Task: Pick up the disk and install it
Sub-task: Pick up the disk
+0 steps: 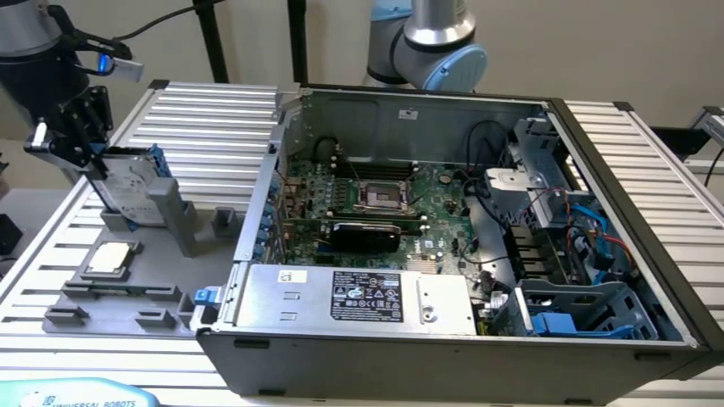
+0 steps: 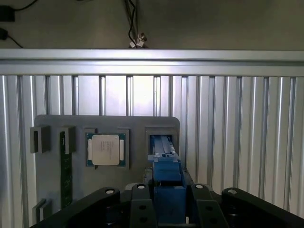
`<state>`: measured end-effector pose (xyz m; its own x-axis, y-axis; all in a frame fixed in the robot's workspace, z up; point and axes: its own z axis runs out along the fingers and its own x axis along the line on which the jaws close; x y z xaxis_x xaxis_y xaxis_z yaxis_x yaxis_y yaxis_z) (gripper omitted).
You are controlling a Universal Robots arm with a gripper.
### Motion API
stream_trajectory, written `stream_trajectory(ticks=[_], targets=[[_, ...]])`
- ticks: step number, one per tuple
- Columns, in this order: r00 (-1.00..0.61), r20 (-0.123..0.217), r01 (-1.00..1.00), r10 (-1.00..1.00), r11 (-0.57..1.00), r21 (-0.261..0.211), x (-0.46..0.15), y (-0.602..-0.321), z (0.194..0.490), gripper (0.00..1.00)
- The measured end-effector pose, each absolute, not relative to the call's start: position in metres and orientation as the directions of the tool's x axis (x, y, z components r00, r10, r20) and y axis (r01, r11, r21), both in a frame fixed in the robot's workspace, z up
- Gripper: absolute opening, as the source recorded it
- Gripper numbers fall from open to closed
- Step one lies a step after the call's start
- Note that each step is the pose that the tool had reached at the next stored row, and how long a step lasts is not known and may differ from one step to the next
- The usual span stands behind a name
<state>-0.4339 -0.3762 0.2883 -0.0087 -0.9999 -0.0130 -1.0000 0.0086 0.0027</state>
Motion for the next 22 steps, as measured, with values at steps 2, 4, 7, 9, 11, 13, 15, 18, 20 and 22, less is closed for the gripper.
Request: stream_trajectory(ticks=[2, 4, 7, 9, 11, 13, 15, 18, 20, 22], targets=[[-0.009, -0.013, -1.000, -1.000, 0.009, 0.003, -0.434, -0.376, 0.288, 0.33], [-0.009, -0.013, -1.000, -1.000, 0.009, 0.003, -0.434, -0.376, 0.288, 0.33], [-0.009, -0.013, -1.000, -1.000, 0.009, 0.003, -0.434, -0.376, 0.289, 0.33], [-0.009, -0.013, -1.000, -1.000, 0.009, 0.003, -0.433, -0.376, 0.292, 0.33], [-0.009, -0.013, -1.000, -1.000, 0.009, 0.003, -0.432, -0.376, 0.296, 0.33], [-0.009, -0.013, -1.000, -1.000, 0.009, 0.003, -0.431, -0.376, 0.304, 0.33], [-0.009, -0.013, -1.000, -1.000, 0.009, 0.003, -0.430, -0.376, 0.313, 0.33], [-0.009, -0.013, -1.000, -1.000, 0.009, 0.003, -0.428, -0.376, 0.326, 0.33], [-0.009, -0.013, -1.000, -1.000, 0.009, 0.003, -0.428, -0.376, 0.336, 0.33], [-0.009, -0.013, -1.000, -1.000, 0.009, 0.003, -0.427, -0.376, 0.345, 0.33]])
